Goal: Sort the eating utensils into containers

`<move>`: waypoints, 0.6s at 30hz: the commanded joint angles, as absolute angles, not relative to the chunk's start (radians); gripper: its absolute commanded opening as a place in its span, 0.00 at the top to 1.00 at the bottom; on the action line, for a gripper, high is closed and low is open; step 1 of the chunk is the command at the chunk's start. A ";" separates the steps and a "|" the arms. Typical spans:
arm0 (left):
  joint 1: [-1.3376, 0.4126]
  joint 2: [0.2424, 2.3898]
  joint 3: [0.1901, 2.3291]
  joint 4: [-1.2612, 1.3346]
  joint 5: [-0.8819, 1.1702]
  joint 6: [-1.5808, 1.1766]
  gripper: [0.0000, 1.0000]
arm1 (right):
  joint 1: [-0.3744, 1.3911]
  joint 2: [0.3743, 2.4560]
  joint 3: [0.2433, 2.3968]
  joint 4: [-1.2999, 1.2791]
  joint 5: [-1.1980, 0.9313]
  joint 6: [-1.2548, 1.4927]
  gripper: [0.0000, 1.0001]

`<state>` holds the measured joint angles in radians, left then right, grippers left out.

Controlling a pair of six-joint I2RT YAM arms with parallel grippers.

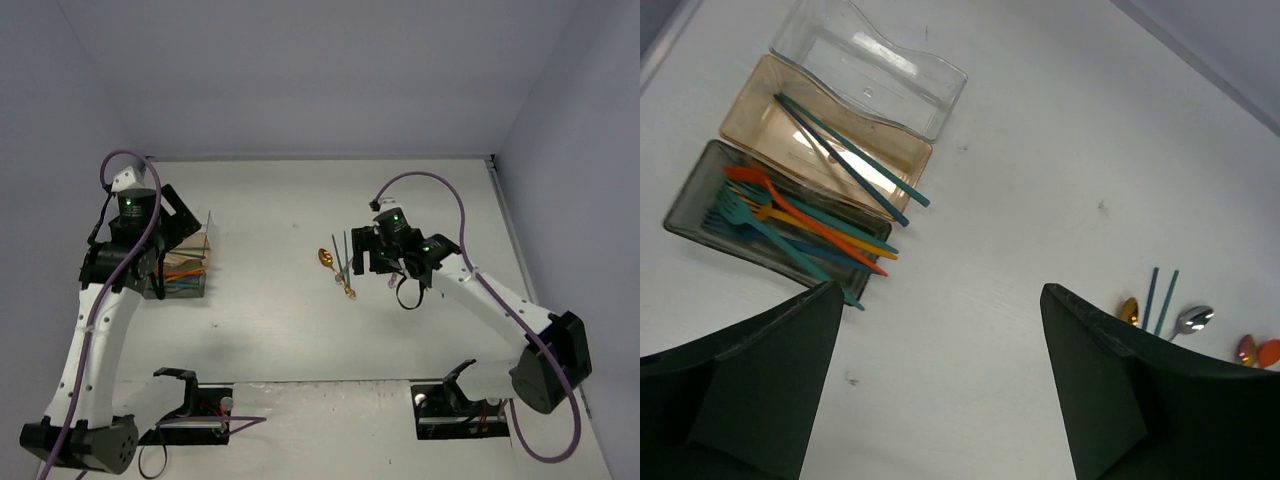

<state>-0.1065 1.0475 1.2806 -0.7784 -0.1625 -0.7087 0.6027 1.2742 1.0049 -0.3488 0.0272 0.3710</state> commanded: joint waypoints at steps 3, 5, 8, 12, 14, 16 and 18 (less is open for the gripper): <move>-0.103 0.904 1.217 -0.772 -0.122 -0.476 0.23 | 0.597 1.459 1.016 -0.153 0.027 0.480 0.26; -0.104 0.864 1.195 -0.774 -0.081 -0.464 0.23 | 0.601 1.542 1.044 -0.128 0.063 0.494 0.26; -0.110 0.826 1.179 -0.780 -0.051 -0.462 0.23 | 0.606 1.624 1.101 -0.114 0.125 0.499 0.26; -0.151 0.799 1.164 -0.786 -0.042 -0.464 0.23 | 0.618 1.726 1.169 -0.092 0.167 0.480 0.31; -0.173 0.798 1.154 -0.791 -0.045 -0.456 0.23 | 0.623 1.772 1.207 -0.083 0.187 0.467 0.39; -0.196 0.800 1.154 -0.797 -0.046 -0.450 0.23 | 0.623 1.806 1.235 -0.076 0.196 0.456 0.46; -0.214 0.802 1.151 -0.799 -0.038 -0.444 0.23 | 0.625 1.834 1.255 -0.069 0.210 0.446 0.58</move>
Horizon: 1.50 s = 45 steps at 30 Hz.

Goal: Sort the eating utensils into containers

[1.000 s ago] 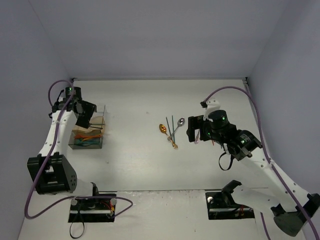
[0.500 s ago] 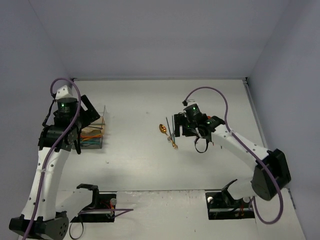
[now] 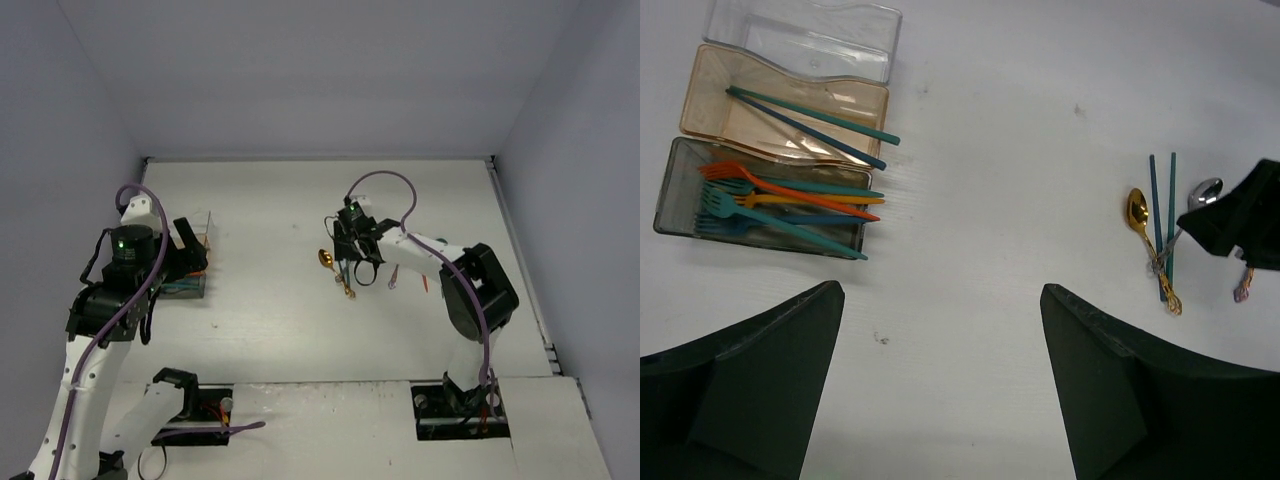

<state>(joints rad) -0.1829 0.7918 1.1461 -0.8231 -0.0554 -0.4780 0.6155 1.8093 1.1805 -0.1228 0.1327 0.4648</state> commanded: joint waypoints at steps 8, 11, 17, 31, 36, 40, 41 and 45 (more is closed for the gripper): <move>-0.245 0.816 1.123 -0.796 -0.032 -0.444 0.23 | 0.624 1.959 1.323 -0.058 0.228 0.423 0.75; -0.248 0.825 1.121 -0.795 -0.021 -0.442 0.23 | 0.624 1.992 1.328 -0.058 0.234 0.427 0.76; -0.250 0.858 1.124 -0.791 -0.001 -0.451 0.23 | 0.627 1.967 1.256 -0.058 0.249 0.453 0.76; -0.252 0.879 1.111 -0.784 0.049 -0.489 0.23 | 0.650 1.864 1.076 -0.073 0.255 0.475 0.81; -0.252 0.878 1.102 -0.784 0.060 -0.503 0.23 | 0.666 1.844 1.064 -0.102 0.244 0.483 0.83; -0.252 0.876 1.097 -0.784 0.064 -0.511 0.23 | 0.675 1.822 1.051 -0.132 0.238 0.502 0.81; -0.252 0.874 1.094 -0.783 0.064 -0.515 0.23 | 0.678 1.821 1.048 -0.134 0.238 0.508 0.81; -0.252 0.871 1.088 -0.784 0.069 -0.522 0.23 | 0.681 1.818 1.041 -0.160 0.220 0.548 0.81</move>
